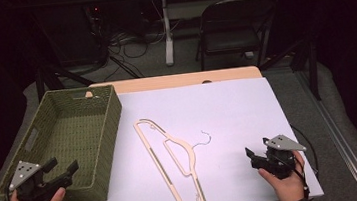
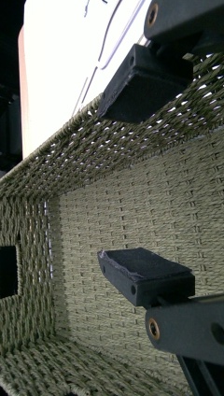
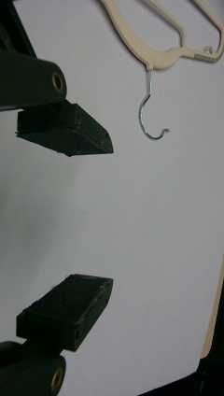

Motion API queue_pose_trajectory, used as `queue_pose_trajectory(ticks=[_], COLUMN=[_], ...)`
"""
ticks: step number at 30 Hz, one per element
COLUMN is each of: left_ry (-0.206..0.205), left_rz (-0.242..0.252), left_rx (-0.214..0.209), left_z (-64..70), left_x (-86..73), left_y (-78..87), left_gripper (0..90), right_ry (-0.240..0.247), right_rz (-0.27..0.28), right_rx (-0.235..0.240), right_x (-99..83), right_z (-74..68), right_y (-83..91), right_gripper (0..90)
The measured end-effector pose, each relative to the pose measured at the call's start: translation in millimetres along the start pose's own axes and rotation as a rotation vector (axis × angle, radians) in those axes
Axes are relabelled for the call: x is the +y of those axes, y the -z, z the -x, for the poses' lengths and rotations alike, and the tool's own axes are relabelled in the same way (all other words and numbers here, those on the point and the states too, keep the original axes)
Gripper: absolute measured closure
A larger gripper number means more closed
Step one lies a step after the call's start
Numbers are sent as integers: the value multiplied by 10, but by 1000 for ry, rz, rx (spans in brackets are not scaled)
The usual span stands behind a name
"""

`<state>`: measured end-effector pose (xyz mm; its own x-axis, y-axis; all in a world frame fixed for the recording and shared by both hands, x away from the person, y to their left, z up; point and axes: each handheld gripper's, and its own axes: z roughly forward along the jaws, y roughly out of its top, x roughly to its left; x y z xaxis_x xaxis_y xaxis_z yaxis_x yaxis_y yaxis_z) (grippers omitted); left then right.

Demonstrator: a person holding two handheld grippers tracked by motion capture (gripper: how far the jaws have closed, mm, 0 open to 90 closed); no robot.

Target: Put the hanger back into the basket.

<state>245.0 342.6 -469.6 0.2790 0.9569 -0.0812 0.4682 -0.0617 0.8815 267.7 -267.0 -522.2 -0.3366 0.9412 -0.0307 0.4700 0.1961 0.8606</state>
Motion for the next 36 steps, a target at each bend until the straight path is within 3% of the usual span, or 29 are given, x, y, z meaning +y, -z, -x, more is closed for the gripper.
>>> queue_pose_trajectory(ticks=[10, 14, 16, 18, 22, 27, 33, 36], left_ry=[-8, -17, -24, -56, -51, -59, -53, -53], left_rz=[-15, -16, -13, -18, -26, -37, -35, -33], left_rx=[-13, -16, -23, -15, -24, -41, -56, -59], left_z=[24, 35, 47, 80, 100, 122, 132, 135], left_x=[-4, 18, 49, 97, 130, 160, 179, 175], left_y=[-47, -52, -58, -72, -86, -107, -119, -115], left_gripper=[279, 277, 274, 266, 240, 215, 208, 210], right_ry=[67, 45, 58, 65, 81, 143, 173, 198], right_rz=[-41, -70, -102, -136, -180, -283, -355, -438], right_rx=[-6, 12, 22, 26, 38, 104, 143, 170], right_x=[42, 81, 131, 177, 261, 470, 614, 709], right_z=[-60, -81, -104, -116, -129, -178, -216, -267], right_y=[-116, -147, -193, -212, -220, -217, -282, -330], right_gripper=[288, 287, 284, 278, 272, 242, 232, 232])
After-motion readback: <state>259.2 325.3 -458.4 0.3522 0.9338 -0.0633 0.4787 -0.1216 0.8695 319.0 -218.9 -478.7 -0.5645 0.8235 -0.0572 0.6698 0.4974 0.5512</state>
